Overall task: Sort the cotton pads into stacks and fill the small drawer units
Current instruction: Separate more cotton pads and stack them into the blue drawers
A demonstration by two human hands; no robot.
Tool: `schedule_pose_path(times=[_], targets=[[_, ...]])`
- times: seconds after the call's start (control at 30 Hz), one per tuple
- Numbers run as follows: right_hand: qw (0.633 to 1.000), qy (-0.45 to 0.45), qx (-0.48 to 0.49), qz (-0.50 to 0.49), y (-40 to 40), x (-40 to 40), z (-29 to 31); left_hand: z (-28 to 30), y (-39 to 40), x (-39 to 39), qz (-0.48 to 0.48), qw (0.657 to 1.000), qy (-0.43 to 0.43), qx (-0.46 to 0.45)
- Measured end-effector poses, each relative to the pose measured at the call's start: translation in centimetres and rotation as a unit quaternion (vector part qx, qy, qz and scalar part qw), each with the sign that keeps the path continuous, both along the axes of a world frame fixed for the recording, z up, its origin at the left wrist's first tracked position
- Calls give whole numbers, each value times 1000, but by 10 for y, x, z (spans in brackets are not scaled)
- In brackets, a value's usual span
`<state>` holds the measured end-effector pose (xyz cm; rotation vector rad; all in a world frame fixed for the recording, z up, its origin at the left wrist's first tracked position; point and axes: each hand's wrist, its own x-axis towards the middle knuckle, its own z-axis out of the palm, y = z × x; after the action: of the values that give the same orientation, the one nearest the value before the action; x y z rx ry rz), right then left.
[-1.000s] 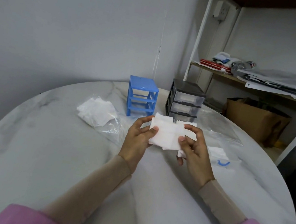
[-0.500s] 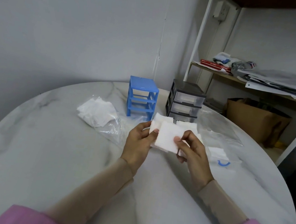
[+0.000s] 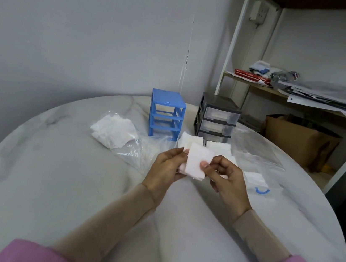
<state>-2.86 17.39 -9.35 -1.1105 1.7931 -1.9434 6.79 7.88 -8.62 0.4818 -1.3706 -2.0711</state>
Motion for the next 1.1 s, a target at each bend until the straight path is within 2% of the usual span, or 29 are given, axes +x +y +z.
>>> schedule_pose_path(times=[0.33,0.5,0.67,0.8,0.97,1.1], targets=[[1000,11,28,-3,0,-1,-2,0,3,3,-22,999,21,-39],[1000,-28,-9,8,0,-1,-2,-2,2,2,1,998,26,-51],[989,-113,-77,57,1,-6,-2,-4,0,2,15,998,23,-57],[994,-57,-74,54,3,-7,-2,-6,-1,1,35,998,12,-60],[989,-43,-102,94,5,0,2,-10,-1,1,33,997,-7,-71],[993,-55,-100,40,6,2,7,-11,0,0,33,996,-8,-81]])
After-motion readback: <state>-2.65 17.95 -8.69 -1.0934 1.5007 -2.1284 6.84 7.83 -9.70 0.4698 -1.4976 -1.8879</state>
